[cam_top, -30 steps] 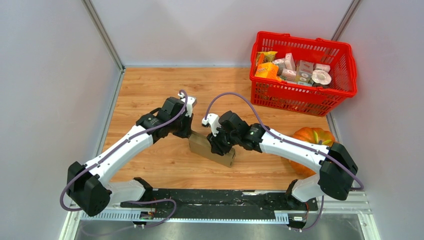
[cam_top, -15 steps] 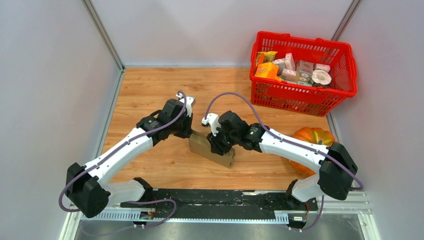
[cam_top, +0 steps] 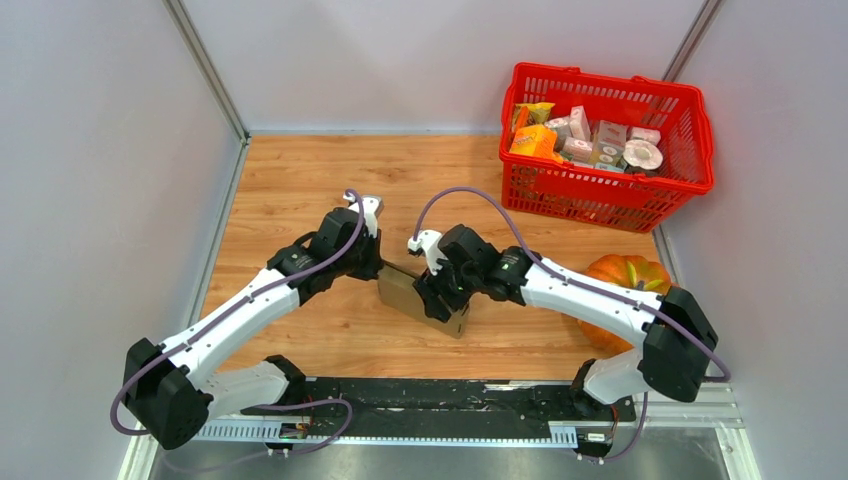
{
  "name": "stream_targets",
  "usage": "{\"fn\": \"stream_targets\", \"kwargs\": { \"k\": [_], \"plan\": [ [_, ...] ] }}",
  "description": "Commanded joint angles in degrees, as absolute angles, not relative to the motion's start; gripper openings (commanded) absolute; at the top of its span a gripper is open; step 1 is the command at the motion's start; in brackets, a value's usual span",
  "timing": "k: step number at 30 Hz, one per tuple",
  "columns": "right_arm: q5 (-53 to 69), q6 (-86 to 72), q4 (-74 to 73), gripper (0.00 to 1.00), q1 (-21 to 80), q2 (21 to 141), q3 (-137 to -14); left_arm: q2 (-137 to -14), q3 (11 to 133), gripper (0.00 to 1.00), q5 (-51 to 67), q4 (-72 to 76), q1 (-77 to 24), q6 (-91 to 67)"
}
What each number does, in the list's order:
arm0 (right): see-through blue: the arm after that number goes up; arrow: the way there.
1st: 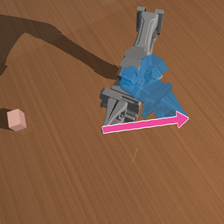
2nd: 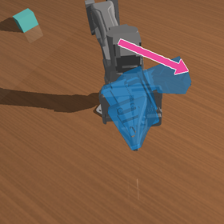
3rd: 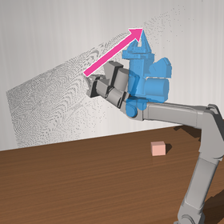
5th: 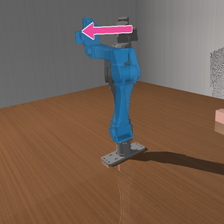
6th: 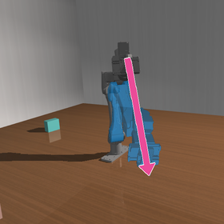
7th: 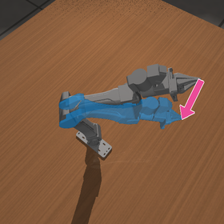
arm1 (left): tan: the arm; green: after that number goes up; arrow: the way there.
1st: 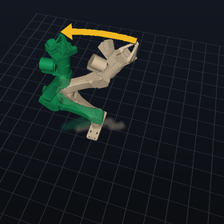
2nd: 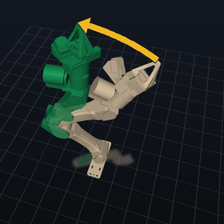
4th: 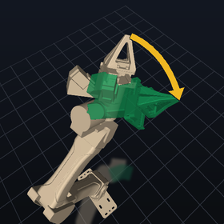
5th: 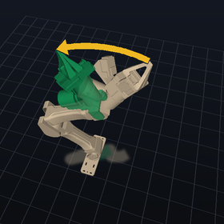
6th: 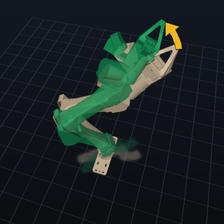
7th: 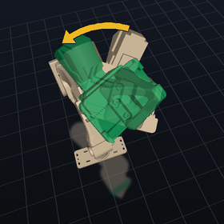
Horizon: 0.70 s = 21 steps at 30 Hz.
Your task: Fold the paper box
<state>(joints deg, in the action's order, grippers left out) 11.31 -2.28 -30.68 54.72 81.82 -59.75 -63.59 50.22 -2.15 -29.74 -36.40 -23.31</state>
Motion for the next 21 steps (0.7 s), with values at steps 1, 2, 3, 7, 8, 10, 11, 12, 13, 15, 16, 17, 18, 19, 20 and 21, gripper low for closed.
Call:
{"fn": "stream_targets", "kwargs": {
  "k": [1, 2, 3, 7, 8, 10, 11, 12, 13, 15, 16, 17, 18, 19, 20, 21],
  "plan": [
    [8.8, -6.7, -34.7, 0.71, 55.0, 75.3, -62.1, -63.7, 48.1, 0.0, -3.9, -34.8, -36.6, -23.4],
    [8.6, -8.3, -35.3, 0.73, 54.8, 74.4, -62.1, -63.5, 47.9, 0.0, -3.9, -34.9, -36.5, -23.3],
    [8.3, -9.1, -37.2, 0.75, 54.8, 73.4, -62.1, -63.5, 48.0, 0.0, -4.0, -35.0, -36.5, -23.3],
    [7.7, -16.3, -41.3, 0.8, 53.6, 68.6, -61.8, -63.0, 48.1, 0.0, -3.6, -35.4, -36.5, -23.5],
    [8.1, -19.0, -42.9, 0.79, 52.7, 67.9, -61.6, -63.0, 48.2, 0.0, -3.7, -35.4, -36.6, -23.5],
    [7.7, -20.9, -44.3, 0.74, 52.4, 66.3, -61.5, -62.8, 48.4, 0.0, -3.3, -35.7, -36.5, -23.7],
    [6.0, -21.8, -45.3, 0.72, 52.3, 65.7, -61.3, -62.8, 48.4, 0.0, -3.3, -35.7, -36.5, -23.7],
    [5.0, -22.9, -45.6, 0.7, 52.3, 64.6, -61.2, -62.8, 48.5, 0.0, -3.0, -35.5, -36.6, -23.8],
    [4.1, -23.5, -45.7, 0.68, 52.0, 64.2, -61.0, -62.7, 48.4, 0.0, -3.0, -35.5, -36.6, -23.8],
    [2.6, -24.8, -46.0, 0.61, 51.9, 63.5, -60.8, -62.8, 48.6, 0.0, -2.9, -35.5, -36.6, -24.0],
    [1.9, -25.4, -46.3, 0.59, 51.9, 63.5, -60.9, -62.8, 48.8, 0.0, -2.8, -35.5, -36.6, -24.0],
    [0.9, -25.7, -47.3, 0.57, 51.8, 63.5, -61.1, -62.9, 49.0, 0.0, -2.8, -35.8, -36.6, -24.1],
    [0.6, -25.7, -47.5, 0.52, 51.8, 63.5, -61.2, -62.9, 49.0, 0.0, -2.7, -35.8, -36.6, -24.1],
    [0.4, -25.5, -47.5, 0.5, 51.8, 63.5, -61.1, -63.0, 49.2, 0.0, -2.6, -35.9, -36.5, -24.2],
    [0.1, -25.2, -47.5, 0.48, 51.8, 63.5, -61.1, -63.0, 49.3, 0.0, -2.5, -35.8, -36.6, -24.2],
    [-0.5, -25.0, -47.4, 0.45, 51.8, 63.6, -60.9, -63.1, 49.3, 0.0, -2.5, -35.8, -36.7, -24.2]
  ]
}}
